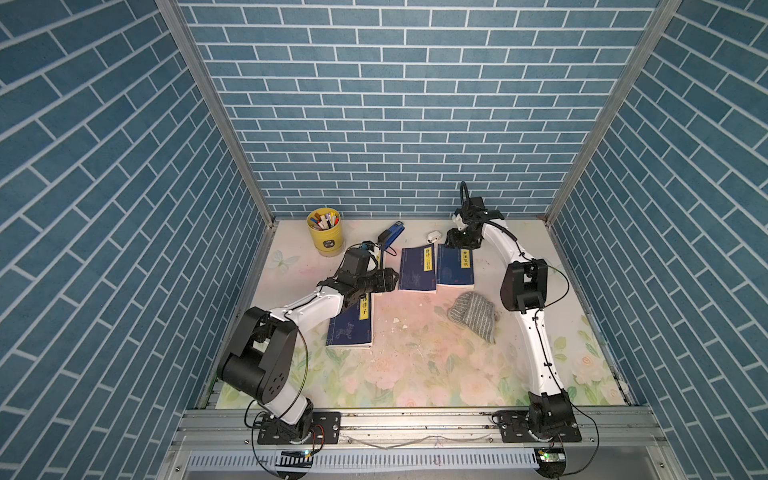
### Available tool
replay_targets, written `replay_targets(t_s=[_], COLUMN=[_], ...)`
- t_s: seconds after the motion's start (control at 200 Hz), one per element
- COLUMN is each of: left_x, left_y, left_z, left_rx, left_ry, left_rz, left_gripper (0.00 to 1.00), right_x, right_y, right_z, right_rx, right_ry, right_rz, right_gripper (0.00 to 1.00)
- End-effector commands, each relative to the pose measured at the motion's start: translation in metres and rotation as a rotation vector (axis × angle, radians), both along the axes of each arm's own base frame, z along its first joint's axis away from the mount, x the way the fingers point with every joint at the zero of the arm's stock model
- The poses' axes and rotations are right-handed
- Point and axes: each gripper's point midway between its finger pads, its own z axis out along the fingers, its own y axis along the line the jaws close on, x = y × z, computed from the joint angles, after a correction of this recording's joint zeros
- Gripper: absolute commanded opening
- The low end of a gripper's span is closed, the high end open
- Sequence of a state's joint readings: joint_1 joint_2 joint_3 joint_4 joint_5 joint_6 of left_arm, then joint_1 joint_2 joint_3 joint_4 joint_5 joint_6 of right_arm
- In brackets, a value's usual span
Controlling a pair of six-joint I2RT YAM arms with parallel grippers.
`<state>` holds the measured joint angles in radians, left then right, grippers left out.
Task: Wipe the cover of the book
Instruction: Move the book to the center of the board.
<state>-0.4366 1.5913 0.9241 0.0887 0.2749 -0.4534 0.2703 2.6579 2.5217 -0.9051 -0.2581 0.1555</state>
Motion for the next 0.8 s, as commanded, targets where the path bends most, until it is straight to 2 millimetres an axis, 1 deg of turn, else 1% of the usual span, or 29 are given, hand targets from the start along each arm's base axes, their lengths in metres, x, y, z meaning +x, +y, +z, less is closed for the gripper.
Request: replay_targets(t_s=[0.0,0.21,0.39,0.48,0.625,0.71,0.795], left_x=[0.0,-0.003,-0.005,-0.005,-0.006,-0.006,-0.005], left_y=[-0.003,-0.002,-0.001,-0.001,0.0,-0.001,-0.001], left_z=[-0.001,-0.001,-0.003,-0.002,-0.003,-0.003,-0.005], left_rx=[-0.004,-0.003,-0.003,-0.004,-0.002,-0.001,-0.003], left_ry=[-0.01,-0.01,-0.007,-0.006,-0.006,-0.006,-0.005], left_rz=[-0.019,-0.016,-0.015,-0.014,-0.014,-0.016,-0.016], left_gripper=[0.8,0.8,0.8,0.8,0.8,0.8,0.8], right_x=[-0.016,0.001,0.016,0.018,0.012,0.001,-0.015], right_y=[-0.016,-0.019,-0.016,-0.011,-0.005,-0.002,0.002], right_z=[-0.034,-0.033,-0.031,-0.032,-0.039,-0.045,-0.049], right_rx=[-0.101,-0.077,-0.048,-0.019,0.006,0.012,0.006], right_ry=[0.088,0.046,-0.003,-0.004,0.033,0.074,0.11], right_rz=[0.0,-0.083,-0.122,-0.122,-0.101,-0.065,-0.012], right_gripper=[0.62,0.63,0.63,0.63,0.63,0.63,0.62])
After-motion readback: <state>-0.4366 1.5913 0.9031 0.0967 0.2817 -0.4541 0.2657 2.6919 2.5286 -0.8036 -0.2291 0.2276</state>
